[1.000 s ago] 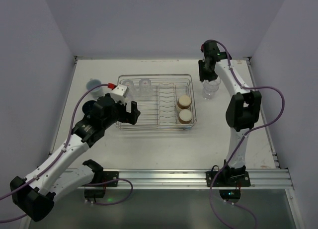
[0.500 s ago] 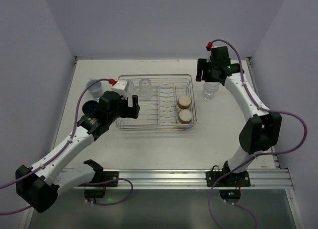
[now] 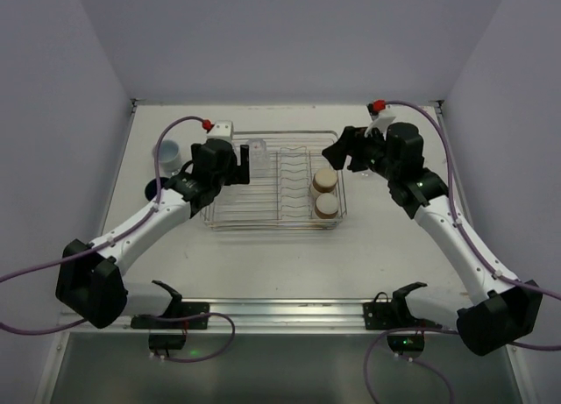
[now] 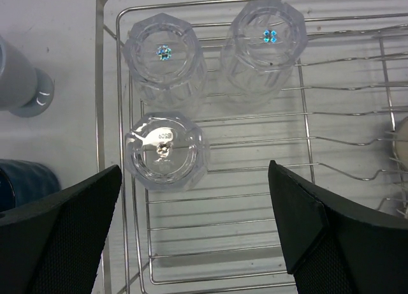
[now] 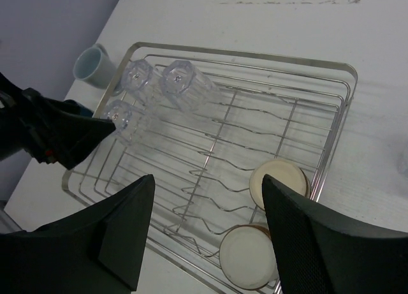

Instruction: Unload the cups from the dish rack

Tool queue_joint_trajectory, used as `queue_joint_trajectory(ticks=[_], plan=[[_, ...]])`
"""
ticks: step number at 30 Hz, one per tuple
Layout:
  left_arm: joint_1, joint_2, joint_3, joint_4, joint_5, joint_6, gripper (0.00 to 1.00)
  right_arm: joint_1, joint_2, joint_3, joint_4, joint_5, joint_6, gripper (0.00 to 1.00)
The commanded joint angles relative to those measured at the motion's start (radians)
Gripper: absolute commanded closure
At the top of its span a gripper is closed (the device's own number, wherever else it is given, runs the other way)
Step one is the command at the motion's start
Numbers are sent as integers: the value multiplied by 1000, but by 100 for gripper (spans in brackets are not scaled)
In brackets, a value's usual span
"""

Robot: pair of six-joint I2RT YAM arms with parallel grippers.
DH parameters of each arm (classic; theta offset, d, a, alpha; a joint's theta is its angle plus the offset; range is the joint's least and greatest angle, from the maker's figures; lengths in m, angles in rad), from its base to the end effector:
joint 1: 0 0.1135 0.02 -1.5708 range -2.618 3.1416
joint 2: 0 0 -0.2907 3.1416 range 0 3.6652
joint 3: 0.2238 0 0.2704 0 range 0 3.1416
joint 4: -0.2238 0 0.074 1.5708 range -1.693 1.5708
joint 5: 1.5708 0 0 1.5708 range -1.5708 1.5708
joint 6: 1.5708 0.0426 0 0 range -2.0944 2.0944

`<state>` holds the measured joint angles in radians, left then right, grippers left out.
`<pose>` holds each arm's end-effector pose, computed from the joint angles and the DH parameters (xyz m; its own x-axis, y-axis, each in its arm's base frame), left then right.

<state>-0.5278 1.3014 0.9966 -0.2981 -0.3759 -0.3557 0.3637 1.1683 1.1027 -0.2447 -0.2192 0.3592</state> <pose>0.2720 -0.1405 0.3074 -0.5314 -0.0652 -0.8446 0.0237 0.9955 -0.0917 0.2614 0.1094 0.3883 -0.4572 0.1931 -0.8681 -0.4059 0.8232 0.3969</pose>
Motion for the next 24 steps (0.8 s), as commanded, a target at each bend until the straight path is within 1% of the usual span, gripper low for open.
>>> queue_joint_trajectory(ticks=[1, 4, 7, 13, 16, 21, 24], plan=[[28, 42, 34, 94, -69, 12, 0, -2, -53, -30, 104, -55, 14, 29], [54, 104, 43, 122, -43, 21, 0, -2, -70, -44, 105, -54, 11, 29], [75, 159, 66, 109, -64, 24, 1, -2, -78, -46, 113, -65, 12, 29], [94, 219, 62, 125, -60, 32, 2, -2, -78, -44, 110, -74, 14, 30], [98, 251, 56, 137, -35, 32, 2, -2, -81, -46, 113, -81, 18, 30], [98, 291, 51, 160, 8, 20, 8, -3, -79, -50, 122, -88, 24, 30], [98, 299, 43, 165, 29, 8, 14, -2, -79, -49, 122, -91, 30, 30]])
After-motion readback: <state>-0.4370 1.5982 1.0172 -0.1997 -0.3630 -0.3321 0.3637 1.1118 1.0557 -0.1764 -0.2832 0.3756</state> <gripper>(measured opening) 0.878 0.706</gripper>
